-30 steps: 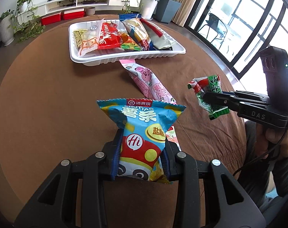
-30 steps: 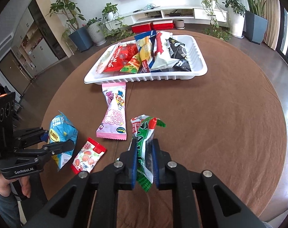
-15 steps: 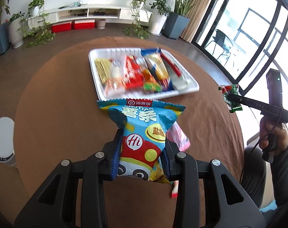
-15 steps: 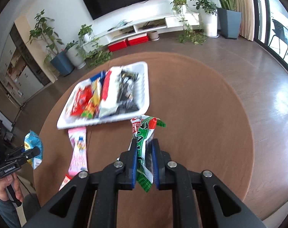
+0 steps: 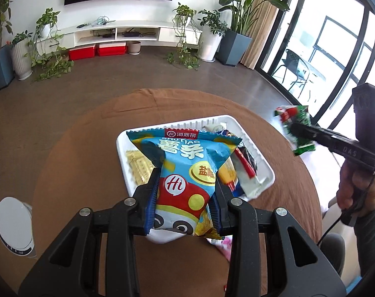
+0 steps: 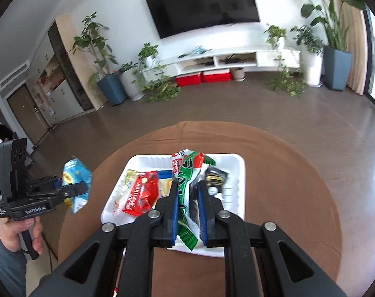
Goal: Organize snacks
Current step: 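Carry both packets over the white tray, then lower both packets into the tray and open both tools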
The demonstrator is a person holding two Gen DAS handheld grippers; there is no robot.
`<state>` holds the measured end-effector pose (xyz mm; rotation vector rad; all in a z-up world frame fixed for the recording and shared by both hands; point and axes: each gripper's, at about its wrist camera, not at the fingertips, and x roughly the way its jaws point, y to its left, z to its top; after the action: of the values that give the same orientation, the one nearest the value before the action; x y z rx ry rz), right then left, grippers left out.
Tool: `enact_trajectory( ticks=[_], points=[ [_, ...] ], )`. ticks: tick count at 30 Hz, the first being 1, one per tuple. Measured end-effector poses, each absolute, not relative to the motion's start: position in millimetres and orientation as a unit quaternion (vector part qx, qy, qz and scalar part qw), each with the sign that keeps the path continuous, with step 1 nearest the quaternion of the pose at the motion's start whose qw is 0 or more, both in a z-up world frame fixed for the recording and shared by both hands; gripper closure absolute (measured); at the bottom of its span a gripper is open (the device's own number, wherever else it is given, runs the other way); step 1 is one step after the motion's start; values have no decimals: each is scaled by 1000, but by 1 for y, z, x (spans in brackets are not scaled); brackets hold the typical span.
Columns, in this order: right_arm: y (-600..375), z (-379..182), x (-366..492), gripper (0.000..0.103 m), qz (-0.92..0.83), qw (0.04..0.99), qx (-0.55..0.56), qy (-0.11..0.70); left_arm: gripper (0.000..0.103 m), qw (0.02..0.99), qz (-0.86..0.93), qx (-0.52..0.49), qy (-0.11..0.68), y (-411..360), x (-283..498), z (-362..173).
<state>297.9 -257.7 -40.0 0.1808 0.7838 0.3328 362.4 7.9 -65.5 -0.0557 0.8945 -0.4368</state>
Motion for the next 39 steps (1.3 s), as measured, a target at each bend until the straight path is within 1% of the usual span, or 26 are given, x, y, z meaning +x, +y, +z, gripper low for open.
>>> enact_trajectory(
  ticks=[10,15,27,39],
  points=[
    [-238,-98,351,88,141,885,66,439,70,860,-203,-23,468,-20,408,-120],
    [-236,-117,359,88,137,880,55,452,70,860,-198,-14,471,-31,417,-132],
    [-231,-133,363,87,128,878,25,460,66,858,-186,11,479,-46,425,-152],
    [-226,-149,363,87,133,876,23,464,65,855,-184,15,484,-55,448,-168]
  ],
)
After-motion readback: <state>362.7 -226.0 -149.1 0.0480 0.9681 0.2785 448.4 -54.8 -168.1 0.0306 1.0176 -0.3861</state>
